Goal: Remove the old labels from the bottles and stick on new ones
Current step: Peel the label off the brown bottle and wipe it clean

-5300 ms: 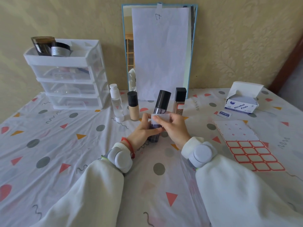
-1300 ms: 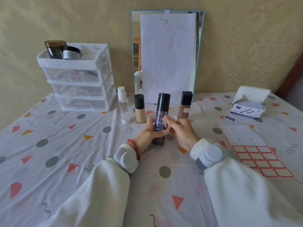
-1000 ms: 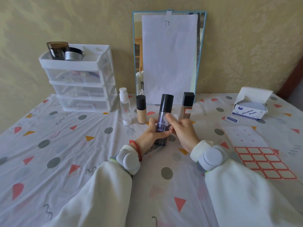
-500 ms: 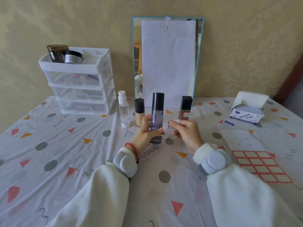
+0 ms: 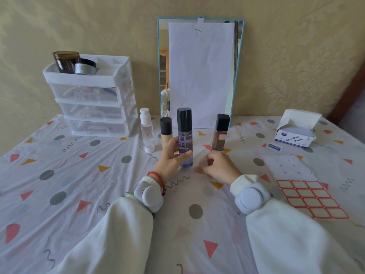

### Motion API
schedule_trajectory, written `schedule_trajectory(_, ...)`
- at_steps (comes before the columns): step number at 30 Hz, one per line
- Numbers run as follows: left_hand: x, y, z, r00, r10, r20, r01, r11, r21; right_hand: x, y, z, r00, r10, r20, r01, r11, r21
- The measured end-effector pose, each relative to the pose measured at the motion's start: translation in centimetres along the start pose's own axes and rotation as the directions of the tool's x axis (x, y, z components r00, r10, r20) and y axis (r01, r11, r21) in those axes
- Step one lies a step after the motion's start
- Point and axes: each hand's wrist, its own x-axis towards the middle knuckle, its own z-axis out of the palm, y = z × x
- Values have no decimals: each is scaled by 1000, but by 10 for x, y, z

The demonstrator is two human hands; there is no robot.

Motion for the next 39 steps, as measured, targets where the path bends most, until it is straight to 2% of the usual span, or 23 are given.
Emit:
schedule_trajectory(7,1,-1,-1,999,34,-28,-34,999,35,5,2,0,991,22,-129,-15,998,54)
schedule_trajectory(11,2,-2,-2,999,27,-31,-25,997,78,3,-1,-6,953,-14,-302,87,969,231)
schedule_trajectory(13,1,-2,-2,999,42,-18,-40,995,88,1,-8,-5,960,-34,-278,131,932,339)
schedule_trajectory(15,0,-2,-1,998,63,7,-64,993,97,-1,-15,0,972,-66,-226,149,915,374)
schedule_trajectory(18,-1,-1,-2,993,107,39,-111,987,113,0,-24,9,983,-109,-150,158,917,367)
schedule_trajectory(24,1,0,-3,983,176,46,-180,978,105,7,-34,12,975,-119,-189,172,939,297)
schedule_trajectory(27,3,-6,-2,993,96,74,-101,992,72,16,-36,8,967,-120,-223,177,951,255)
schedule_trajectory(30,6,-13,-3,1000,-6,-27,9,995,101,29,-41,3,961,-101,-258,162,960,228)
schedule_trajectory(35,5,-15,-2,993,-39,-111,59,980,190,51,-46,5,954,-131,-270,174,975,141)
schedule_trajectory(39,4,-13,-2,994,-79,-81,96,968,232,59,-46,15,962,-141,-233,166,982,92)
